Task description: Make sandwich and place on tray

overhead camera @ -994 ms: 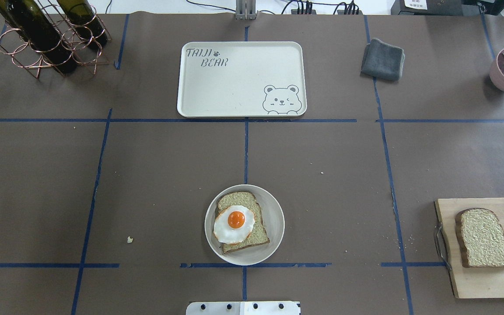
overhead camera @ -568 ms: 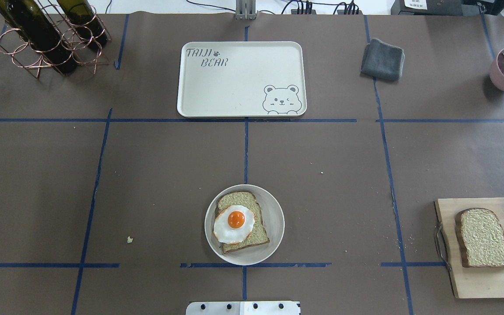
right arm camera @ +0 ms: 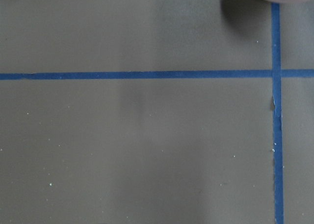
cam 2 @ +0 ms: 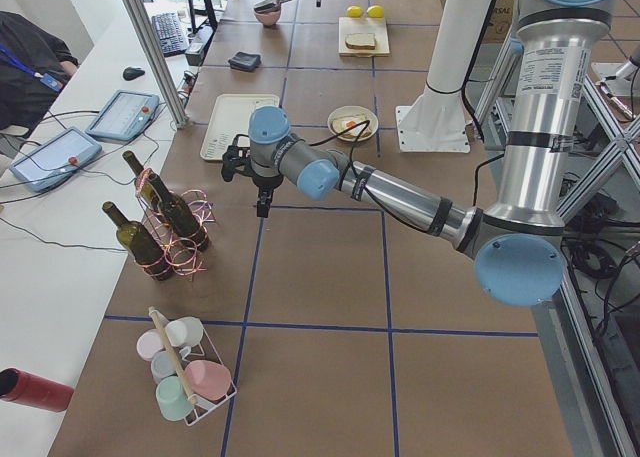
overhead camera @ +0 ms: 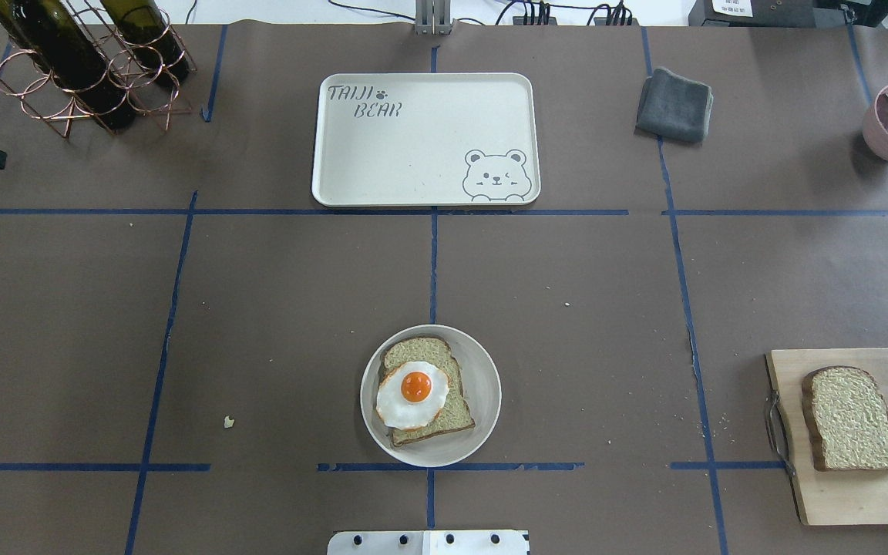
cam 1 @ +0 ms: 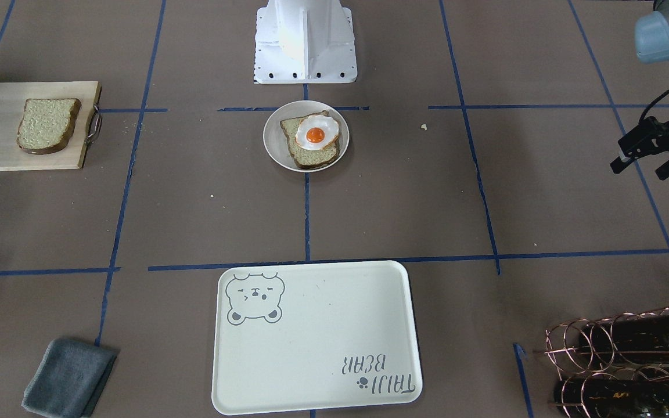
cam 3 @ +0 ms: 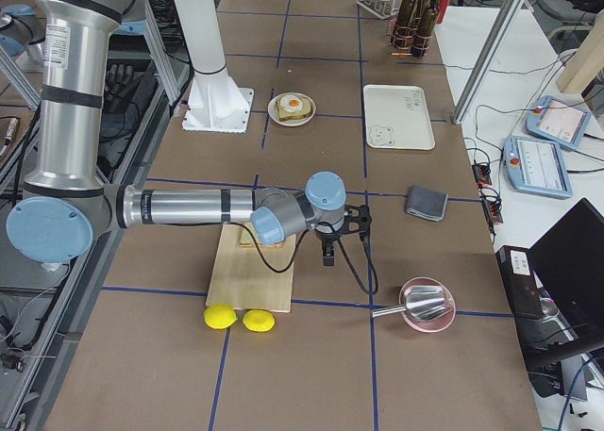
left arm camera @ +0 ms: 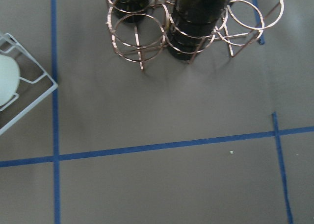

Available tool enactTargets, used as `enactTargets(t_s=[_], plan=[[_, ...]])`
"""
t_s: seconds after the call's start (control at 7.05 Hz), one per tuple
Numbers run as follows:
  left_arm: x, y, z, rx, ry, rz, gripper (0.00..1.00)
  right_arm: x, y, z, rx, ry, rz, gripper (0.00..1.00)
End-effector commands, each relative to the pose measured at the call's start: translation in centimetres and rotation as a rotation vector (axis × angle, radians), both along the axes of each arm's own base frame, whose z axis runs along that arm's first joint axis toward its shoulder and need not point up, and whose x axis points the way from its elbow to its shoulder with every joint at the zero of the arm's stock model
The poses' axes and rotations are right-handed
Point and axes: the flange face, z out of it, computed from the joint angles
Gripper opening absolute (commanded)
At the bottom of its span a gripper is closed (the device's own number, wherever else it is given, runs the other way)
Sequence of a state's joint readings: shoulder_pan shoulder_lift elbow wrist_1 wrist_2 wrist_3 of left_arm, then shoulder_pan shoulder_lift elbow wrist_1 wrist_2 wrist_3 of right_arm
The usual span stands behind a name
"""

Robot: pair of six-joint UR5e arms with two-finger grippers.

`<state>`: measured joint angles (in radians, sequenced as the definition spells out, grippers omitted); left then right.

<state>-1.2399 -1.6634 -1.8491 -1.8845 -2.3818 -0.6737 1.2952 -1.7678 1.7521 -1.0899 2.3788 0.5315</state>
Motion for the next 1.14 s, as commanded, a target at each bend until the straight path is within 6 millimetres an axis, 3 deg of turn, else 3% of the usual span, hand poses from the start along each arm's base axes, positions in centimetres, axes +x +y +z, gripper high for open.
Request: enactTargets(t_s=[0.0, 0.28, 0.43, 0.71, 0.99], plan=[[5.3, 1.4, -2.5, -0.069, 0.094, -0.017, 1.0, -1.6, 6.3, -1.7, -0.04, -0.001, -0.007, 1.0], [10.2, 2.3, -5.8, -0.126, 0.158, -0.011, 1.0, -4.3, 10.6, -1.2, -0.052, 0.0, 0.024, 1.0], [11.6, 2.4, -6.8, -0.146, 0.173, -0.005, 1.0, -6.6, 12.3, -0.1, -0.054, 0.002, 0.032, 1.0], [12.4, 2.3, -7.8, -0.155, 0.181, -0.019, 1.0, -9.7, 14.1, 2.2, -0.031, 0.004, 0.042, 1.0], [13.0, 2.3, -8.3, -0.163, 0.187, -0.02, 1.0, -11.0, 15.9, 2.8, -0.034, -0.001, 0.017, 0.98]])
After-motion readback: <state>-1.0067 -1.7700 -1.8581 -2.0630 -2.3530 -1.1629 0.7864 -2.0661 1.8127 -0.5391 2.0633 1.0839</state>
